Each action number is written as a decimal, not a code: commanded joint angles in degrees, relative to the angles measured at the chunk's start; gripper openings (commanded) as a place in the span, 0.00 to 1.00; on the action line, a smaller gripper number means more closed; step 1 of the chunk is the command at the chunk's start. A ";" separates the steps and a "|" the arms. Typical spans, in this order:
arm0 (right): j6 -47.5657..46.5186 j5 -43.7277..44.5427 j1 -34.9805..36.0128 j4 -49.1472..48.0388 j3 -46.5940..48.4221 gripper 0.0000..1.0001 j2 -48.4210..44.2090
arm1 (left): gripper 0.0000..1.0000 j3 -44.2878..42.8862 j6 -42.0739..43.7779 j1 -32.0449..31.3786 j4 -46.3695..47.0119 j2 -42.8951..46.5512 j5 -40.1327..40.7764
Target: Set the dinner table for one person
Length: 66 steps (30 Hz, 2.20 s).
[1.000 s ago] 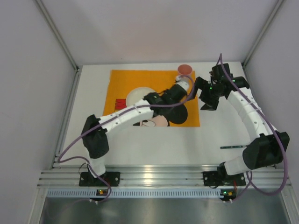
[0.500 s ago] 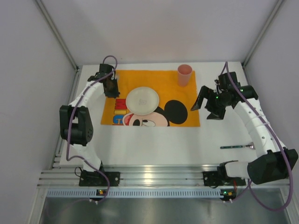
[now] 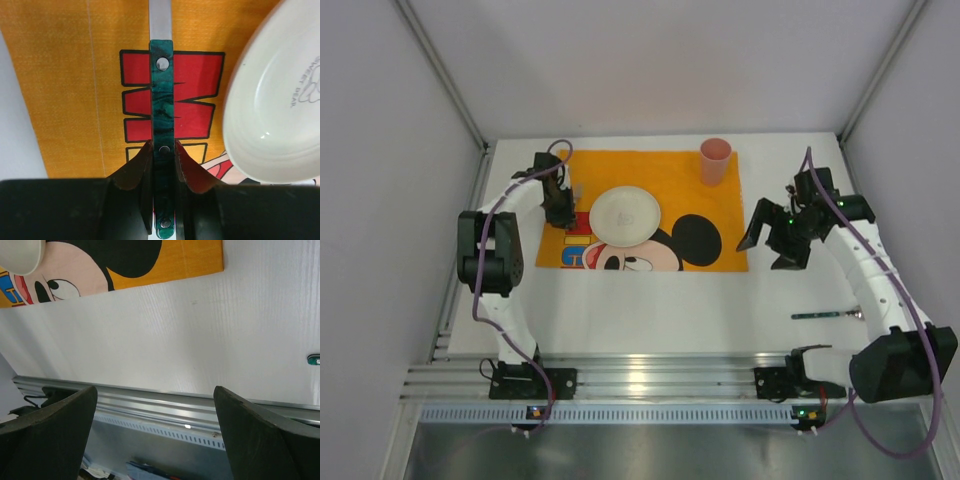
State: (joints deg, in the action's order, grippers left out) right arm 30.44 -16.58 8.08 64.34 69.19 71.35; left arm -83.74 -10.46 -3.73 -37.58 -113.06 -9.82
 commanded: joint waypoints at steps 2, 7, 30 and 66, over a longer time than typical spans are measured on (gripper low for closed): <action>-2.83 -0.12 -2.53 -0.62 -0.63 1.00 -1.66 | 0.17 1.04 -0.44 0.56 -0.12 0.20 3.67; -4.42 1.01 -5.26 -0.18 -2.30 1.00 -2.27 | 0.18 1.83 -1.23 0.56 -0.03 0.20 4.29; -2.75 10.70 -20.71 2.37 -9.24 1.00 -3.41 | 0.51 -1.42 -10.72 -1.19 -3.81 5.02 12.64; 11.05 23.69 -37.34 -12.29 -23.84 0.84 13.71 | 0.47 8.69 -12.39 -8.14 0.58 11.63 -0.46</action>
State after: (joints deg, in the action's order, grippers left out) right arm 40.60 4.03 -28.80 56.75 45.28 83.20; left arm -75.50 -23.05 -12.45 -38.94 -104.33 -9.65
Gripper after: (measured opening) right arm 0.899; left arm 0.473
